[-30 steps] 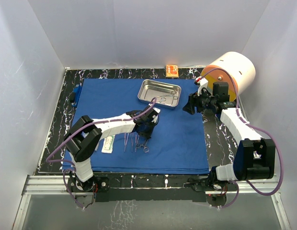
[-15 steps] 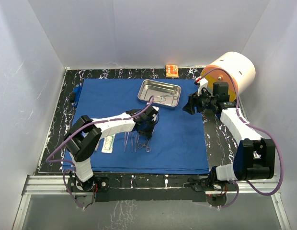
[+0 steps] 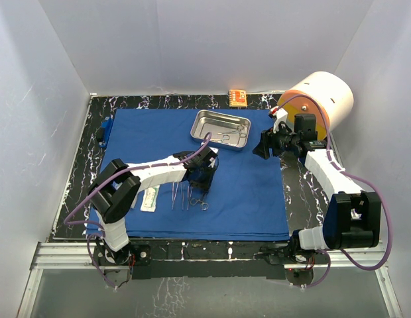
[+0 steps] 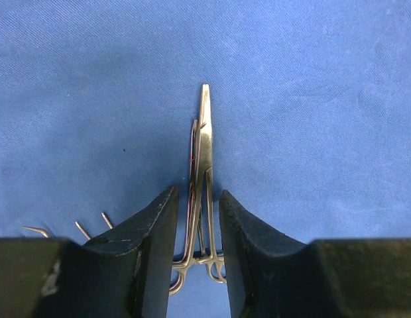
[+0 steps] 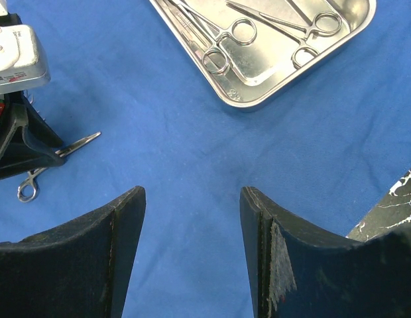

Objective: Open and lay out the surgical kit
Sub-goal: Place the medical item in the surgical kit, then adjust the medical item in the surgical kit.

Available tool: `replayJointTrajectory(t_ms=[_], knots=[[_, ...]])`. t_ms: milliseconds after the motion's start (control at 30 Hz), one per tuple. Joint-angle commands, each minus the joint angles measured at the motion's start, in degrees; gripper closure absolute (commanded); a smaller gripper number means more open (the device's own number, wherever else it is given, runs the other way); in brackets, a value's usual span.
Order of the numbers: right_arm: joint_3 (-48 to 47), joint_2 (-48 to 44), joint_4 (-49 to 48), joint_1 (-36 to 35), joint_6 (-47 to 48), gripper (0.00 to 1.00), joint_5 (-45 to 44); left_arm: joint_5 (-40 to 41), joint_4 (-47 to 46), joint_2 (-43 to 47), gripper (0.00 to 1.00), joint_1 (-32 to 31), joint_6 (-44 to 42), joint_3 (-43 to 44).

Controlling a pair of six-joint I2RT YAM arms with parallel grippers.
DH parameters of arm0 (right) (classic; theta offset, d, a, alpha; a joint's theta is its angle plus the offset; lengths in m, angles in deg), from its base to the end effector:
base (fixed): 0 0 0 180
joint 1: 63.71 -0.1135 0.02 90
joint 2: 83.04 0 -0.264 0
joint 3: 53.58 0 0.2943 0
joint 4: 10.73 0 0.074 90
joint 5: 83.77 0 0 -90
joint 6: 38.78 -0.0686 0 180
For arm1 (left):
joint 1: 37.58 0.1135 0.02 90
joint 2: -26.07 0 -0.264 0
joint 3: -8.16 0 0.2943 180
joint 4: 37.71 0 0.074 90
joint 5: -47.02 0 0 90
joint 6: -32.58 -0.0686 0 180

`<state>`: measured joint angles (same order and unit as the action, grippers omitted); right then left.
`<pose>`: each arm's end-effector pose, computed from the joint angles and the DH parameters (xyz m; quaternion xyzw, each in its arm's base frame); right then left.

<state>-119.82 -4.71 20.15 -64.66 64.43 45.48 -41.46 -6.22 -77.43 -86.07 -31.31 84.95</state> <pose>0.3466 0.0492 0.2238 -0.2394 0.8406 0.2661 0.4066 0.2795 -0.3130 0.1168 0.1831 0.9441 -0.1559 0.2256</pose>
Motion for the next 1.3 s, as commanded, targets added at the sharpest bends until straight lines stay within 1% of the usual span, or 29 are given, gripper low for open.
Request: replayJointTrajectory(t_ms=[0, 233, 500, 600, 667, 767, 900, 1000, 1167, 1267], knots=[[-0.95, -0.64, -1.85, 0.34, 0.10, 0.43, 0.92, -0.53, 0.66, 3.40, 0.68, 0.26, -0.31, -0.61], [-0.80, -0.60, -2.25, 0.34, 0.15, 0.43, 1.09, -1.65, 0.91, 4.29, 0.63, 0.32, -0.01, -0.76], [-1.29, 0.08, -1.62, 0.04, 0.94, 0.44, 1.54, -1.92, 0.74, 5.59, 0.59, 1.39, -0.75, -1.54], [-1.31, -0.54, -1.28, -0.86, 2.76, 0.44, 2.14, -4.12, -0.37, 6.98, 0.54, 2.68, -2.57, -0.59], [-1.11, -0.99, -0.88, -2.29, 4.04, 0.44, 2.17, -7.42, -1.26, 8.32, 0.52, 4.70, -3.34, 0.28], [-0.24, -1.63, -1.62, -5.91, 5.50, 0.44, 0.75, -13.28, -2.88, 10.32, 0.51, 9.01, -3.26, 1.11], [1.37, -0.19, -3.24, -13.57, 6.53, 0.44, -2.56, -18.40, -4.20, 12.69, 0.50, 14.60, -3.44, 1.15], [1.95, 1.48, -5.39, -20.24, 6.33, 0.45, -5.96, -19.79, -4.20, 14.55, 0.50, 19.58, -3.22, 1.23], [0.44, 5.41, -9.62, -30.95, 4.98, 0.46, -9.99, -21.22, -4.00, 17.08, 0.48, 29.92, -2.64, 2.87], [-1.11, 8.65, -12.14, -36.11, 4.44, 0.47, -13.68, -22.49, -4.70, 18.83, 0.47, 35.13, -2.71, 3.83]])
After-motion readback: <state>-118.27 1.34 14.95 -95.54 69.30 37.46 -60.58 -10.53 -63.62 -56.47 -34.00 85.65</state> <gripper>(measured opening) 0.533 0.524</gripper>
